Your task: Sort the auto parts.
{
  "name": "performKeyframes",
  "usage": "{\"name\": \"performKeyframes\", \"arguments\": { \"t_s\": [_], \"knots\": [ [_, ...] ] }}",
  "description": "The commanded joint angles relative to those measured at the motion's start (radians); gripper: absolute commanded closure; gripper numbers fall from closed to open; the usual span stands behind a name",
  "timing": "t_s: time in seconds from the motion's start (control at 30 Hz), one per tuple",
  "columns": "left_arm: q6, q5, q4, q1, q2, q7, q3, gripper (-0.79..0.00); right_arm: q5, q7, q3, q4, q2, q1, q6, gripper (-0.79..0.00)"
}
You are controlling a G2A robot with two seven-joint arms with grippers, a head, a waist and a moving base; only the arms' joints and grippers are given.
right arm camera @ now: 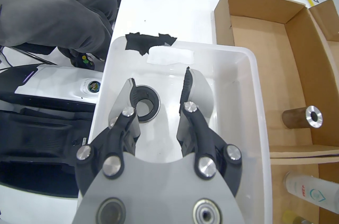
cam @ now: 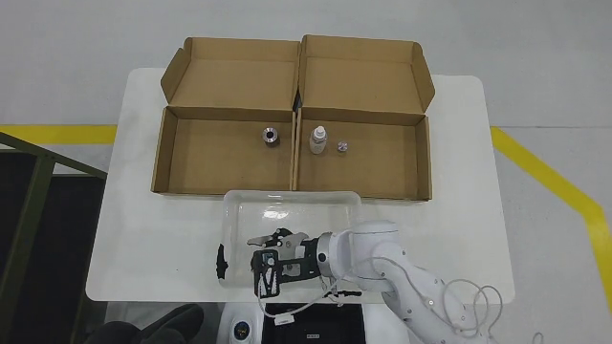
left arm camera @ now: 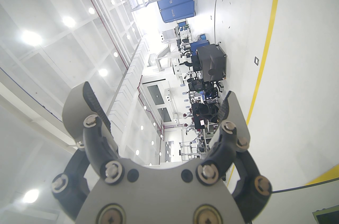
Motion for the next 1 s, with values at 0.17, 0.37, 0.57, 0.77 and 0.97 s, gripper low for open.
{"name": "performKeyframes", "arguments": {
  "t_s": [0.17, 0.37, 0.57, 0.77, 0.97],
  "knots": [
    [0.0, 0.0, 0.0, 0.0, 0.0, 0.0, 0.0, -0.785, -0.003, -0.002, 0.014, 0.008, 0.015, -0.007, -0.026, -0.357],
    [0.0, 0.0, 0.0, 0.0, 0.0, 0.0, 0.0, -0.785, 0.001, 0.006, 0.022, 0.021, 0.027, -0.007, -0.061, -0.369],
    [0.0, 0.0, 0.0, 0.0, 0.0, 0.0, 0.0, -0.785, 0.003, 0.004, 0.019, 0.044, 0.035, 0.0, -0.07, -0.382],
    [0.0, 0.0, 0.0, 0.0, 0.0, 0.0, 0.0, -0.785, 0.0, -0.004, -0.003, 0.072, 0.037, 0.022, -0.065, -0.397],
    [0.0, 0.0, 0.0, 0.0, 0.0, 0.0, 0.0, -0.785, -0.002, -0.017, -0.041, 0.108, 0.032, 0.055, -0.045, -0.52]
  ]
}}
